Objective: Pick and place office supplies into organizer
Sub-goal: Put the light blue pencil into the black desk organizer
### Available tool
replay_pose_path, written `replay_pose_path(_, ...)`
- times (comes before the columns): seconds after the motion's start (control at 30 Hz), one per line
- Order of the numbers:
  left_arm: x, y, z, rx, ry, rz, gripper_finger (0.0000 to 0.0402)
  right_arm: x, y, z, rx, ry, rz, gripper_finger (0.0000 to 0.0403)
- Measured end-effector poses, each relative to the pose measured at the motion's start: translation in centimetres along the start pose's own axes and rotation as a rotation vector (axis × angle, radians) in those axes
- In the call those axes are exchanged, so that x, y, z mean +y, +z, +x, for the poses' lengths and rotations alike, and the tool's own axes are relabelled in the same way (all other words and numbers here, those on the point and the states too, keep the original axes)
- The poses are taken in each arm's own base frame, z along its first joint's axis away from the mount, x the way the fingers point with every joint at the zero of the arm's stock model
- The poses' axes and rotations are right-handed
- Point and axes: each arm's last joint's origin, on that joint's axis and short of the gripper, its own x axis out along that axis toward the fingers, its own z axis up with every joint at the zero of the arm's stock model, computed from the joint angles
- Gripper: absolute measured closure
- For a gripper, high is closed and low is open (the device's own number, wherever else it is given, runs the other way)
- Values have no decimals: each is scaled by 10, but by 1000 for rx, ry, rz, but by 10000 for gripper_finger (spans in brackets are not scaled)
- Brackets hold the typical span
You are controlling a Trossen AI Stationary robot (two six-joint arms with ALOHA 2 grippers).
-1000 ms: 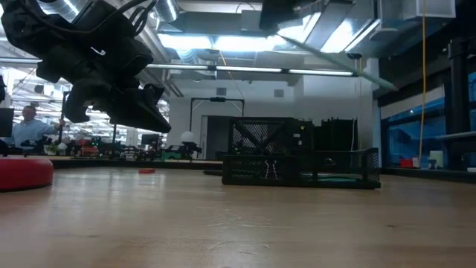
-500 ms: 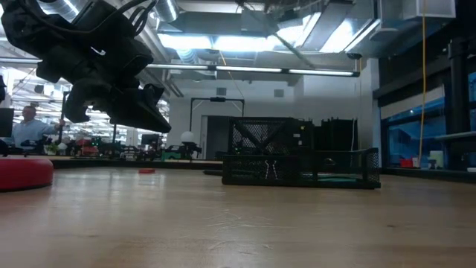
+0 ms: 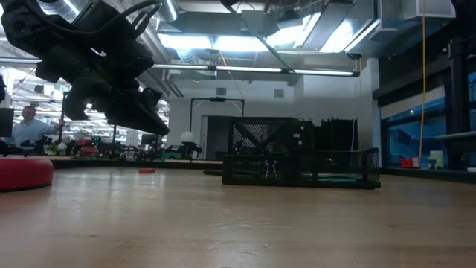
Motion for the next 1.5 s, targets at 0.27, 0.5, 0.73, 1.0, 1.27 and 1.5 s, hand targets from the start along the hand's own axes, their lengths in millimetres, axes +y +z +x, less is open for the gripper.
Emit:
replay_pose_path(0.27, -1, -3, 0, 35, -11, -36, 396, 6, -19, 41, 31, 32, -35, 386)
replay_pose_path(0.5, -1, -5, 0, 49, -13, -54, 396, -1, -31, 68, -9, 120, -33, 386)
replay_pose_path(0.73, -2, -7, 0, 72, -18, -54, 396, -8, -54, 86, 7, 132, -17, 386)
replay_pose_path(1.0, -2, -7, 0, 70, -17, -52, 396, -11, -81, 89, -54, 151, 24, 386)
replay_pose_path(1.27, -2, -6, 0, 68, -17, -51, 396, -15, -112, 88, -128, 174, 63, 386)
replay_pose_path(1.5, -1, -6, 0, 63, -16, -51, 396, -19, -138, 95, -152, 181, 91, 386)
